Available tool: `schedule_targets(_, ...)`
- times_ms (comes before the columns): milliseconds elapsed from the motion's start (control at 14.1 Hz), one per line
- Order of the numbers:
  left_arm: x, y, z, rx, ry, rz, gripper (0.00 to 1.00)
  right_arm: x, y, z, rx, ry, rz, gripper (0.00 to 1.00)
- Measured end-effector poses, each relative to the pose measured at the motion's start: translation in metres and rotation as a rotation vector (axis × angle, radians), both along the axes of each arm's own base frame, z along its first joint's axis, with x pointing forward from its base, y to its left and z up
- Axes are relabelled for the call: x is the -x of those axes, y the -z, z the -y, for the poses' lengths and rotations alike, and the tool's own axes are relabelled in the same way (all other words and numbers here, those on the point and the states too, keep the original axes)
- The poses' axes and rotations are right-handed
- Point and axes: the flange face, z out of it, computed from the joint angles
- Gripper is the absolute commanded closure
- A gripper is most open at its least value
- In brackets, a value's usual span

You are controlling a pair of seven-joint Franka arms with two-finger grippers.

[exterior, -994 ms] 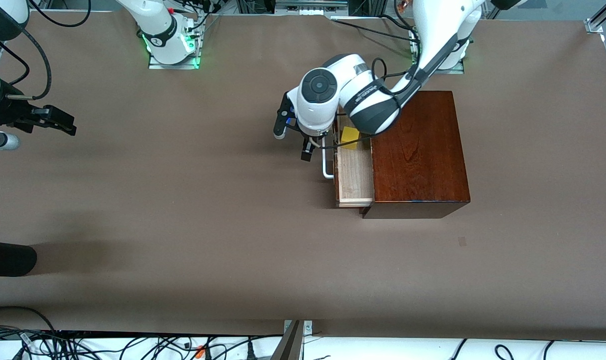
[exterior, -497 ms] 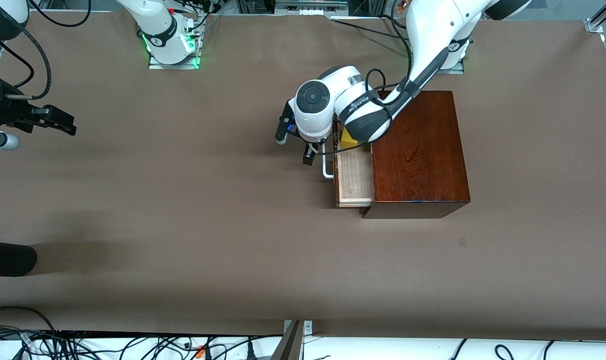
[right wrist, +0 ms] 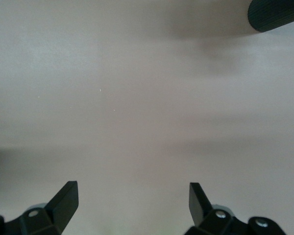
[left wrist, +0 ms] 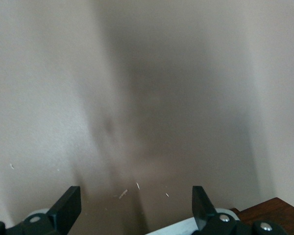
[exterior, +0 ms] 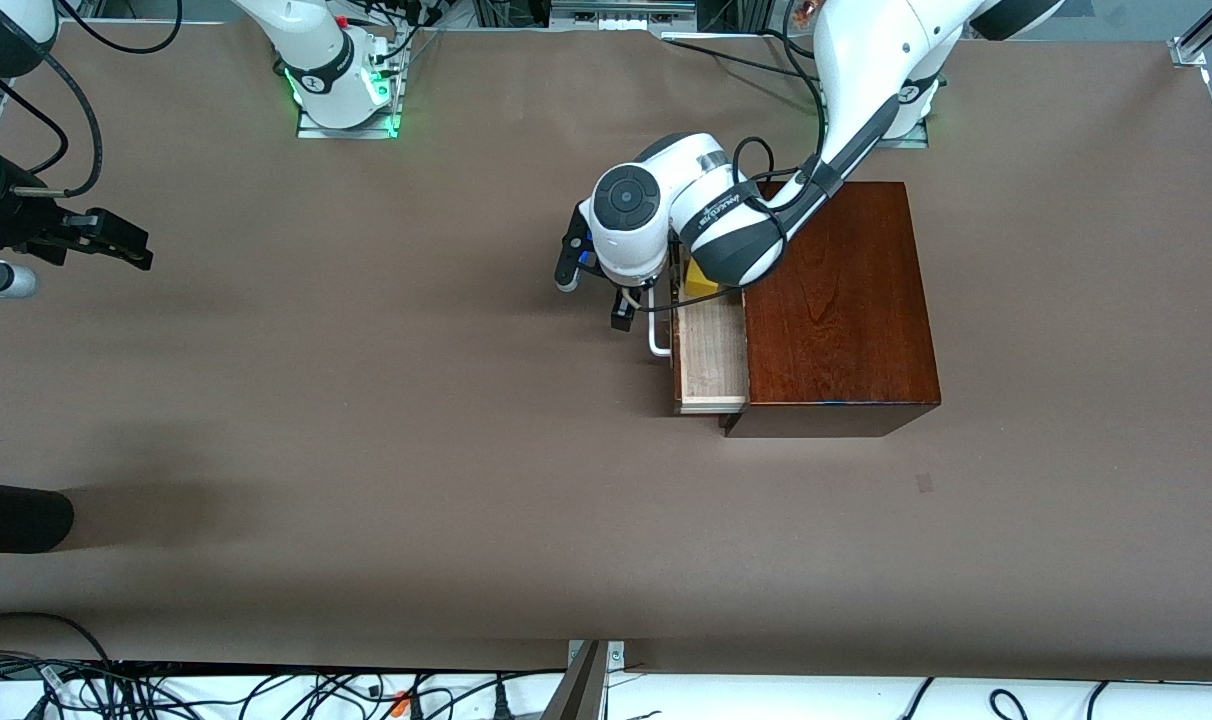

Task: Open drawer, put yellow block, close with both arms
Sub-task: 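Push the drawer front into the box with the left gripper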

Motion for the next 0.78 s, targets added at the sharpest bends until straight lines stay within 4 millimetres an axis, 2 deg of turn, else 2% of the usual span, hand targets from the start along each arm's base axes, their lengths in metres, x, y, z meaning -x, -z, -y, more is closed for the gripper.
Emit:
schedule_targets(284, -0.007, 0.002, -0.015, -0.049, -0.017, -0.025, 0.0, 0.0, 0.0, 0.0, 0.0, -0.001, 0.0, 0.0)
schedule_targets(639, -0.012, 0.003, -0.023, -0.074, -0.07, -0.031, 0.0, 0.0, 0.0, 0.0, 0.0, -0.001, 0.0, 0.0)
schedule_targets(781, -0.016, 0.001, -0.033, -0.101, -0.083, -0.044, 0.0, 0.0, 0.0, 0.0, 0.0, -0.001, 0.0, 0.0)
